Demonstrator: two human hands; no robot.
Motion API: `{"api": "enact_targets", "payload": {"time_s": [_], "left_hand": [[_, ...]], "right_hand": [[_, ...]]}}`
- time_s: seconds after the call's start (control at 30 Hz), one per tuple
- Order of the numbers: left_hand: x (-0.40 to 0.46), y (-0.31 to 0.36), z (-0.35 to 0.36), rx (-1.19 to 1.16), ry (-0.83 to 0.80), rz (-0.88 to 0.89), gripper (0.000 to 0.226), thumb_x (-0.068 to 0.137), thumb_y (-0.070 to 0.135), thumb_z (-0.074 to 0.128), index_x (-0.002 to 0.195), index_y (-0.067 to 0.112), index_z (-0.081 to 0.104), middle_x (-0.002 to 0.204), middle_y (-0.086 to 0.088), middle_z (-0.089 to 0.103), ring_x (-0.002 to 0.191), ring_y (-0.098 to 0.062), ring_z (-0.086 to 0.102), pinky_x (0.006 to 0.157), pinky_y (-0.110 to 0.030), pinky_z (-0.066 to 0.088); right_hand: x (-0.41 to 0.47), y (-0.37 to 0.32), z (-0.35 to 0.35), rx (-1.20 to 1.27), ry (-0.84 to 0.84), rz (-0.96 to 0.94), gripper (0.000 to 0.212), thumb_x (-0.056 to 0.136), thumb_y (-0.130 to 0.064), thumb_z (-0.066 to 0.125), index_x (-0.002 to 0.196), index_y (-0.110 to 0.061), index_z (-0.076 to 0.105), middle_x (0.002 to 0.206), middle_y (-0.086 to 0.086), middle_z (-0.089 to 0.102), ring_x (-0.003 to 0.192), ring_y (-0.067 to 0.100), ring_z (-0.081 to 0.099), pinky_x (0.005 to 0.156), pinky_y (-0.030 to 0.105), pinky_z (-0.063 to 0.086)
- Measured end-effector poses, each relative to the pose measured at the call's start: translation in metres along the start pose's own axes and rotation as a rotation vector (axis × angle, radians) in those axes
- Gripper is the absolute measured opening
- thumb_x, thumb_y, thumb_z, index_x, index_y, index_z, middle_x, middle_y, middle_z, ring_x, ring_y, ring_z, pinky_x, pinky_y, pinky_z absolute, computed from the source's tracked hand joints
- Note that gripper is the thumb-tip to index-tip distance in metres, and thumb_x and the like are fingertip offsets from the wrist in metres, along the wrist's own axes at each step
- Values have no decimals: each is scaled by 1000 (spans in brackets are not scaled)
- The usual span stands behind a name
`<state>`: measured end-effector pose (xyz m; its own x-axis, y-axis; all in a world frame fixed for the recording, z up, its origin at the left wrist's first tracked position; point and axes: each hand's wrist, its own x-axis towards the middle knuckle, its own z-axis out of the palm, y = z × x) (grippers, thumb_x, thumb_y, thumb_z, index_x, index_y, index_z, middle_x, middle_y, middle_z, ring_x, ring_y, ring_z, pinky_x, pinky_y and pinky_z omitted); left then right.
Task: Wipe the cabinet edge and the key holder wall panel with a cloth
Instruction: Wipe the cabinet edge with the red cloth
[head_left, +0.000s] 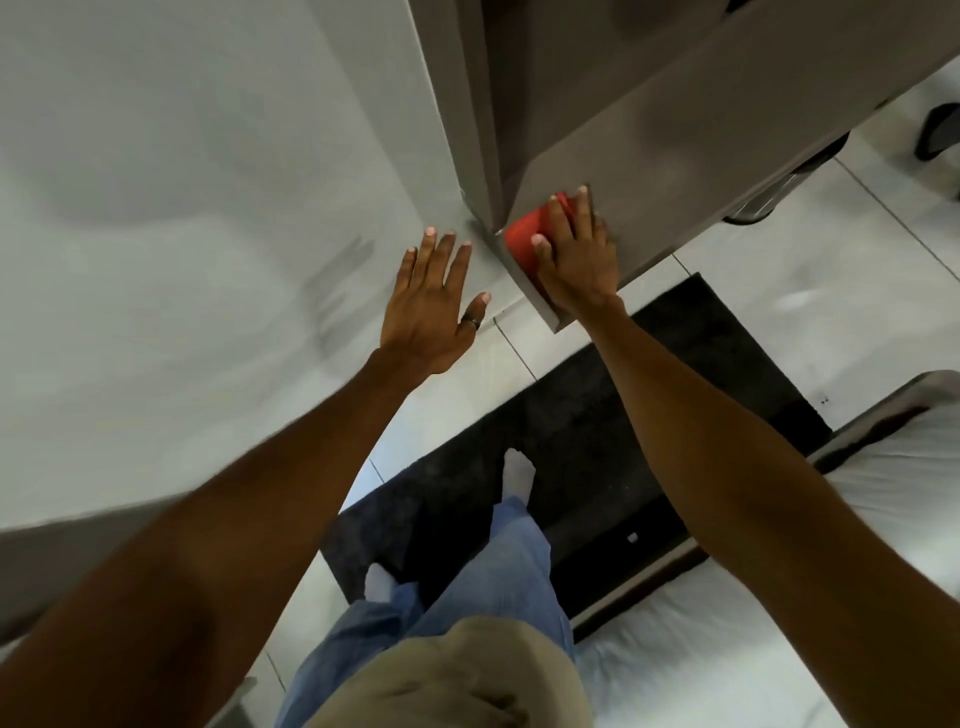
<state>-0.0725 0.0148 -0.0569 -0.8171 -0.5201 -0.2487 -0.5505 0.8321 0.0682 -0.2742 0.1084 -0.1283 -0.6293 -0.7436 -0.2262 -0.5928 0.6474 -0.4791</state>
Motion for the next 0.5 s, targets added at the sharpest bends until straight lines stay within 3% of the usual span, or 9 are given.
{"api": "enact_targets", "payload": {"time_s": [0.13,0.23,0.33,0.4,0.47,0.5], "left_hand": [[-12,-10,-6,8,-6,-8,71,108,55,22,165,14,7,173,-11,-2,160,-30,-10,132,-46,-1],[-28,-17,-13,0,20,3,71,109,53,27,165,14,7,173,-11,-4,160,-30,-11,132,-46,-2],[-53,-32,-22,-31,101,33,70,108,51,31,164,14,10,173,-12,-1,160,-31,-9,132,-46,1],[-77,-50,-28,-57,185,56,68,109,49,32,164,12,15,173,-13,4,160,-32,-6,132,-47,3],[-102,-72,-35,-82,274,79,67,108,48,31,163,10,20,172,-14,9,160,-34,-2,132,-49,6],[-118,-86,-41,-101,329,80,68,107,47,33,162,9,22,171,-15,11,160,-35,0,131,-50,8]], "right_hand": [[9,-20,-17,237,-2,376,100,87,-52,77,159,-9,21,159,22,36,147,42,38,120,50,35],[3,-33,-26,505,-157,540,75,81,-40,87,137,-8,49,138,13,59,127,32,59,111,43,50],[-27,-51,-16,638,-68,479,35,80,-25,88,105,-15,65,112,9,71,104,24,68,100,40,57],[-56,-77,-6,807,24,395,21,81,-11,86,95,-18,72,93,4,73,80,11,71,78,33,62],[-81,-113,-2,1061,22,328,30,83,-1,83,107,-15,73,86,0,73,63,2,69,58,24,56],[-93,-138,-3,1161,5,295,37,84,0,81,117,-13,71,91,1,74,69,4,72,61,24,58]]}}
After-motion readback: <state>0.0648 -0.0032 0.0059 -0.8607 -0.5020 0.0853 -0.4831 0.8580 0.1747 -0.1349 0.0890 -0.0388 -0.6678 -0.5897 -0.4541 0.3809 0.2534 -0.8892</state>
